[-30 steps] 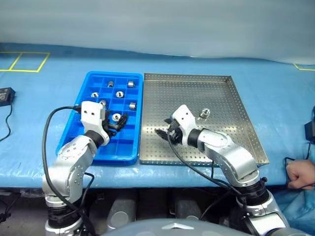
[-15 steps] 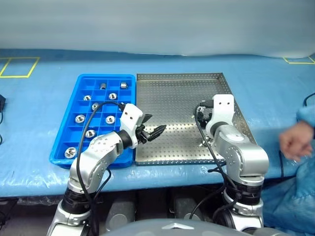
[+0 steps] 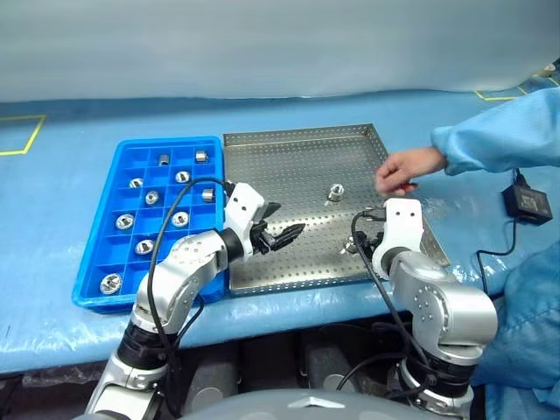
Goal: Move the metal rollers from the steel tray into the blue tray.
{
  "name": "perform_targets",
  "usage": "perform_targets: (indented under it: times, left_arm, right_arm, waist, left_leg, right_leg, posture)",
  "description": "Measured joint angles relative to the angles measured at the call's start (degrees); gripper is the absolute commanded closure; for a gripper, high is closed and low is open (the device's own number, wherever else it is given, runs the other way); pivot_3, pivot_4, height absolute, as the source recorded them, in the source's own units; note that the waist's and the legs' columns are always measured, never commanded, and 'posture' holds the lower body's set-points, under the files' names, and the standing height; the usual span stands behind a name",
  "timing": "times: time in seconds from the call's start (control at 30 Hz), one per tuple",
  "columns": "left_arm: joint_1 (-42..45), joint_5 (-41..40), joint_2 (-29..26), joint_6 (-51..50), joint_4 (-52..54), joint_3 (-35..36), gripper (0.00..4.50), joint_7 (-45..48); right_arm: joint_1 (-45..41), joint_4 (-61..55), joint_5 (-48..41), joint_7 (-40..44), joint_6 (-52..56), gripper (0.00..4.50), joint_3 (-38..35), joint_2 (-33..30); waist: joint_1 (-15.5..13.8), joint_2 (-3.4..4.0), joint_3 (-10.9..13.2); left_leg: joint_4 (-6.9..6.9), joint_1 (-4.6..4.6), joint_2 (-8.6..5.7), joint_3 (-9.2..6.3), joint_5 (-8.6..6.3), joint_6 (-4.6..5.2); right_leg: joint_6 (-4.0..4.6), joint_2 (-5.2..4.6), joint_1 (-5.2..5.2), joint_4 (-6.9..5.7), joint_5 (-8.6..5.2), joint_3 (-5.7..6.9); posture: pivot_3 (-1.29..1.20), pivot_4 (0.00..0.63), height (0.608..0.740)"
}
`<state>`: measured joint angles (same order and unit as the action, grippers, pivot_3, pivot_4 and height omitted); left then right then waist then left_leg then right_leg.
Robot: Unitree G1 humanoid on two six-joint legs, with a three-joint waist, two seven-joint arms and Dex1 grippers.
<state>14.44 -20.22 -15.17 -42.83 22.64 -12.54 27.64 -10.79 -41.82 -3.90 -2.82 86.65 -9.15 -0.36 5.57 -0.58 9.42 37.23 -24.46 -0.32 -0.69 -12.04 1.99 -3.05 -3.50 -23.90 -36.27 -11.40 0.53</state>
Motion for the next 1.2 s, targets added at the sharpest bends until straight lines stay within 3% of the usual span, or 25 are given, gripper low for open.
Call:
perform_targets:
  times: [0.2,0.3,0.4,0.6,0.7,1.2]
  left_arm:
    - [0.0,0.02,-0.72,-0.01,0.0,-0.4,0.89,-0.05]
    - [-0.01,0.04,-0.84,-0.01,0.0,-0.39,0.84,-0.17]
    - [-0.02,0.05,-0.91,-0.02,0.01,-0.38,0.84,-0.32]
    - [-0.27,0.08,-1.09,-0.08,0.02,-0.38,0.84,-1.31]
    - [-0.28,0.07,-1.22,-0.12,0.02,-0.38,0.84,-1.4]
    - [-0.5,0.01,-2.23,-0.23,0.1,0.02,0.84,-2.5]
  right_arm:
    - [0.57,2.49,-0.02,0.67,-1.45,1.55,-0.38,1.24]
    - [0.59,3.18,-0.07,1.3,-2.77,2.21,-0.59,1.98]
    - [0.69,3.68,-0.25,1.61,-3.38,3.15,-0.69,2.36]
    - [0.45,4.5,-0.29,1.68,-4.42,3.15,-0.75,2.35]
    - [0.51,4.92,-0.76,1.99,-4.89,3.6,-0.58,2.7]
    - [0.33,5.15,-1.26,3.25,-5.32,3.61,0.37,2.07]
  waist:
    - [-0.07,0.01,0.0]
    - [-0.17,0.01,-0.01]
    - [-0.22,0.01,-0.01]
    - [-0.39,0.01,-0.02]
    - [-0.36,0.01,-0.02]
    - [-0.69,0.02,-0.02]
  left_leg:
    - [0.01,0.01,0.0,0.0,0.0,0.0]
    - [0.0,0.01,0.0,0.0,0.0,0.0]
    - [0.01,0.01,0.0,0.0,0.0,0.0]
    - [0.02,0.04,0.0,0.0,0.0,0.0]
    - [0.02,0.06,0.0,0.0,0.0,0.0]
    - [-0.01,0.05,0.0,0.01,0.0,0.0]
  right_leg:
    - [-0.01,0.0,0.01,-0.01,0.0,-0.01]
    - [-0.01,0.0,0.01,0.0,0.0,-0.01]
    - [-0.01,0.0,0.01,0.0,0.0,-0.01]
    - [-0.02,-0.01,0.04,-0.01,0.01,-0.02]
    - [-0.02,0.0,0.04,-0.02,0.01,-0.02]
    - [-0.01,-0.01,0.01,-0.02,0.0,-0.03]
  posture:
    - [-0.18,0.15,0.74]
    - [-0.17,0.15,0.74]
    - [-0.16,0.15,0.74]
    - [-0.15,0.15,0.74]
    - [-0.15,0.15,0.74]
    - [-0.14,0.15,0.74]
